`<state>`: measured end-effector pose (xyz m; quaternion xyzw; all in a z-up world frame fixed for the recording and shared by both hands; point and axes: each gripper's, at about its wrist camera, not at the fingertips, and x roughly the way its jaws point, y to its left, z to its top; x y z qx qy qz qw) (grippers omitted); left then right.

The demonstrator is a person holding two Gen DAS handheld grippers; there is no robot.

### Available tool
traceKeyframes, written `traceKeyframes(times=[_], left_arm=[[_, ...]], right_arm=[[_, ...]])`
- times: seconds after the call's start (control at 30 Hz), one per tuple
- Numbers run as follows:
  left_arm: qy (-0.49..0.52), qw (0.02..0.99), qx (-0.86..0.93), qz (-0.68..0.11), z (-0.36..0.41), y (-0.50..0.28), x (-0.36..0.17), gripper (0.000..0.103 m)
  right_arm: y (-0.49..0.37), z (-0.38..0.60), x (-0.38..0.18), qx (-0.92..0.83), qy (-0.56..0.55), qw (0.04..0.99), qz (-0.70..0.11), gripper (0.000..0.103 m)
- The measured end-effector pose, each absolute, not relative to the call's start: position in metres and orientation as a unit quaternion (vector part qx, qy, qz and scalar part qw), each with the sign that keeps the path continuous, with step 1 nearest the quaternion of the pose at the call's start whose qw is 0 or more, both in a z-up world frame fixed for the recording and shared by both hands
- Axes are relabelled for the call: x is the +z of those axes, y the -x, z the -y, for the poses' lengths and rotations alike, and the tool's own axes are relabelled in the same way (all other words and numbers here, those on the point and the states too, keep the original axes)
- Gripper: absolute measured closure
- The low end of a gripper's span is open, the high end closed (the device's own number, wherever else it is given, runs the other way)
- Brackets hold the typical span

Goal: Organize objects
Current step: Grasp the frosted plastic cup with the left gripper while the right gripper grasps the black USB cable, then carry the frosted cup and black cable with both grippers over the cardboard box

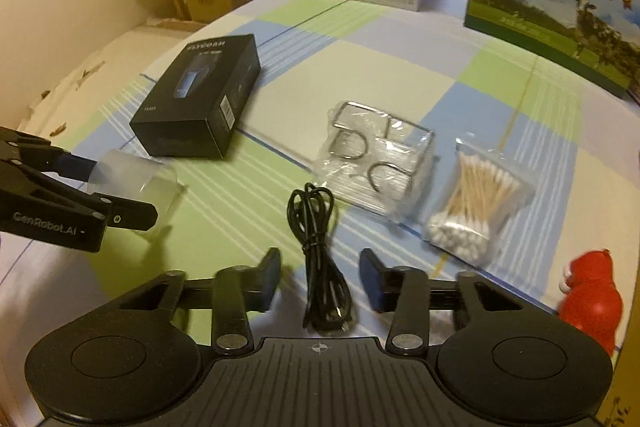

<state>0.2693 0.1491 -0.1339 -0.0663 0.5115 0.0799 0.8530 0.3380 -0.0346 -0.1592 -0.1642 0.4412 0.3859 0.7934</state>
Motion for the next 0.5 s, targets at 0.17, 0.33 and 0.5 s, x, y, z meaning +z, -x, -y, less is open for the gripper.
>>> traceKeyframes(times=[0.17,0.33,0.5], left_arm=[[0.062,0.854,0.082,-0.511,-0.147,-0.269,-0.134,0.032],[0.058,0.853,0.078,-0.512,-0.141,-0.266,-0.133,0.032],[0.055,0.854,0.067,-0.513,-0.132,-0.260,-0.131,0.032]], right_arm=[[-0.333,0.030,-0.162,0.383,0.185,0.791,-0.439,0.087],[-0.324,0.033,-0.159,0.383,0.186,0.781,-0.457,0.087],[-0.310,0.044,-0.156,0.377,0.164,0.775,-0.479,0.088]])
